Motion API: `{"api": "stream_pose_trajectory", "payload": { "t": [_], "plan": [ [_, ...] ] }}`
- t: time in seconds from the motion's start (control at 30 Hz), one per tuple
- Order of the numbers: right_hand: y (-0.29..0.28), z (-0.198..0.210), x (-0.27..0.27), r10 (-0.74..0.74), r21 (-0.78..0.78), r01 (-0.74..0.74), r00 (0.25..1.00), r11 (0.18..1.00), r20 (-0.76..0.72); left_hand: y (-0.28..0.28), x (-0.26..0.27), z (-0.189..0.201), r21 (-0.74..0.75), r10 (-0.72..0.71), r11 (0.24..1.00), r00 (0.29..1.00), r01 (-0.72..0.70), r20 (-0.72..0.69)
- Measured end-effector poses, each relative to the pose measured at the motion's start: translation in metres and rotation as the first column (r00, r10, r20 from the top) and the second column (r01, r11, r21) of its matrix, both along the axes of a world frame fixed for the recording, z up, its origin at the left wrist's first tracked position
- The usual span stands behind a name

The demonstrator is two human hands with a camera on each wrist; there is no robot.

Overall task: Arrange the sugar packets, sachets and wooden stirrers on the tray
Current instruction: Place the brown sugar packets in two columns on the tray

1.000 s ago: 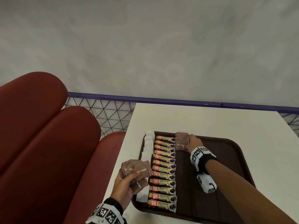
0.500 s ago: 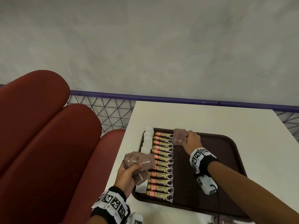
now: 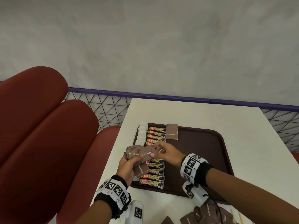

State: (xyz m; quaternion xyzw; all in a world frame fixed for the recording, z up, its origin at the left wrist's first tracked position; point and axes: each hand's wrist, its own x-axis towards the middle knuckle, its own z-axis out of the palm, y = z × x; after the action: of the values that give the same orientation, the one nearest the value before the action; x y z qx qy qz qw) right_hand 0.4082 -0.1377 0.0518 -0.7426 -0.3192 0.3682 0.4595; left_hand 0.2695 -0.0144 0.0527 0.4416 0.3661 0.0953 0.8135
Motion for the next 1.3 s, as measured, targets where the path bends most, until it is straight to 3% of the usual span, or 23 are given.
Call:
{"api": "stream_pose_trajectory", "payload": {
  "t": [0.33,0.43,0.53,0.77,1.3],
  "plan": [
    [-0.004,-0.008,0.001,-0.034,0.044,0.035,0.999,0.998,-0.025,0.002,-0.001,-0.004,-0.062,0.031,0.998,1.000,-0.031,-0.006],
    [-0.010,-0.011,0.017,-0.212,0.013,0.211,0.973,0.977,0.087,0.006,-0.002,-0.006,-0.086,0.046,0.995,0.999,-0.047,-0.017],
    [-0.018,-0.017,0.039,-0.428,-0.035,0.439,0.889,0.898,0.164,0.009,-0.005,-0.006,-0.093,0.053,0.994,0.998,-0.055,-0.016],
    [-0.020,-0.037,0.082,-0.577,-0.240,0.619,0.784,0.747,0.227,0.016,-0.006,-0.012,-0.066,0.030,0.997,0.999,-0.031,-0.023],
    [0.015,-0.063,0.099,-0.557,-0.387,0.640,0.768,0.663,0.316,0.033,-0.003,-0.022,-0.087,0.021,0.996,0.999,-0.019,0.031]
  ]
}}
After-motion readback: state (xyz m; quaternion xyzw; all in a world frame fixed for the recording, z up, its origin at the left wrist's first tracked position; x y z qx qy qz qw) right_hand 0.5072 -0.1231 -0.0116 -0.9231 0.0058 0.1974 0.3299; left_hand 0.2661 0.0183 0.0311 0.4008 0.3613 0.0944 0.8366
